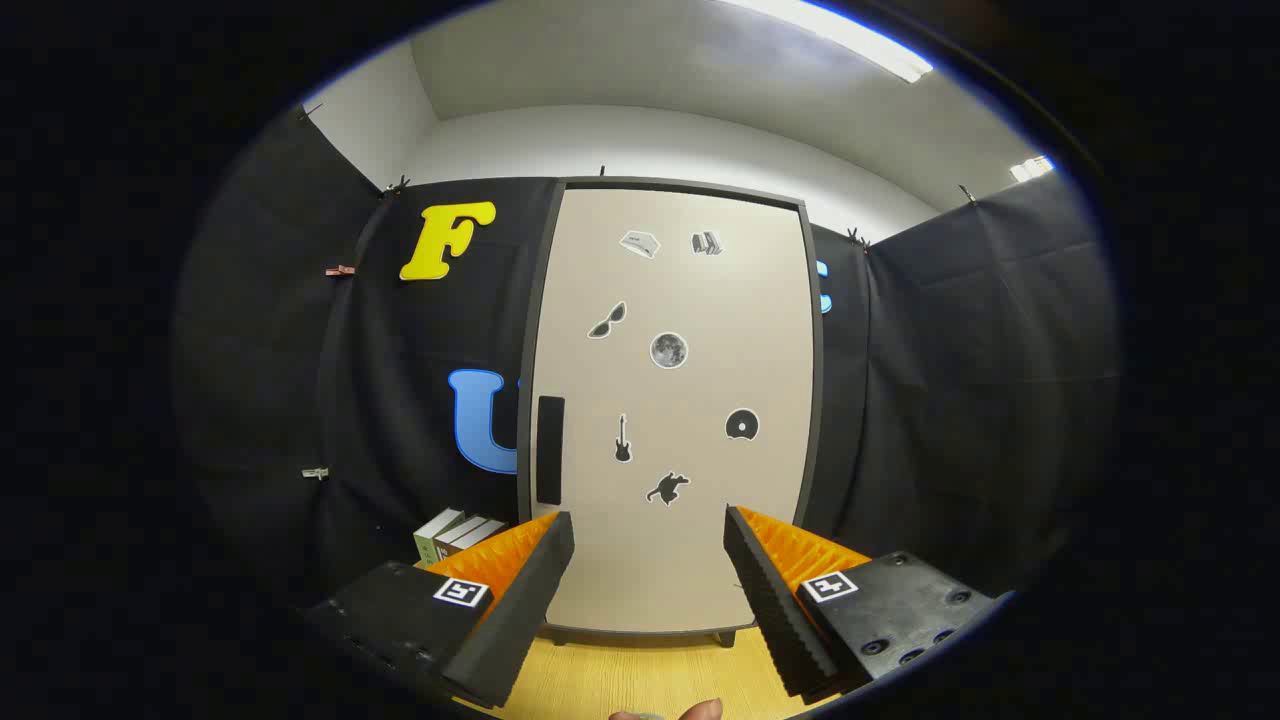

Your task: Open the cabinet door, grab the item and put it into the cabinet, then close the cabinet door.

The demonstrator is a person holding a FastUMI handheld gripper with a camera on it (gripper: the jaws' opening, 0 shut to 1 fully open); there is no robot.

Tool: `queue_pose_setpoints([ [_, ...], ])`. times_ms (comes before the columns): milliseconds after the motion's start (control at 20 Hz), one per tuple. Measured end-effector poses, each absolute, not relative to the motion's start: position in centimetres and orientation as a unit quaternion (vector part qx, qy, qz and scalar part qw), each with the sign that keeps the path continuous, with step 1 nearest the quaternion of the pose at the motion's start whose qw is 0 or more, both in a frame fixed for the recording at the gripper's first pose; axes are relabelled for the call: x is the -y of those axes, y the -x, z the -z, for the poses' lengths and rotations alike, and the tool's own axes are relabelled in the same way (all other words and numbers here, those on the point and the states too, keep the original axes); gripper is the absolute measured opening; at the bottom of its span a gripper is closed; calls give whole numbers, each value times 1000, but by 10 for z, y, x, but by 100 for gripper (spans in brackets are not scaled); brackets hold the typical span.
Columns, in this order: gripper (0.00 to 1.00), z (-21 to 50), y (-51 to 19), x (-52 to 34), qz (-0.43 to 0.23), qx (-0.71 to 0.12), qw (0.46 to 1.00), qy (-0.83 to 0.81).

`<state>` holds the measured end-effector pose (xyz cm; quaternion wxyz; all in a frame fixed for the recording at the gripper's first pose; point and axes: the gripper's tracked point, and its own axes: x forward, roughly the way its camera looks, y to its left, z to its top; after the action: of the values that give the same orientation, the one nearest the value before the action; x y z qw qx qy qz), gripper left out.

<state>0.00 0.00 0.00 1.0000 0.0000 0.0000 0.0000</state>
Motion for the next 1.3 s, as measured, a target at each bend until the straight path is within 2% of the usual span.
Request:
queue_pose_setpoints([
  [1000, 97, -4, 4, -19, -17, 2, 1000, -12],
  [1300, 97, -22, -33, -51, -49, 7, 998, -39],
])
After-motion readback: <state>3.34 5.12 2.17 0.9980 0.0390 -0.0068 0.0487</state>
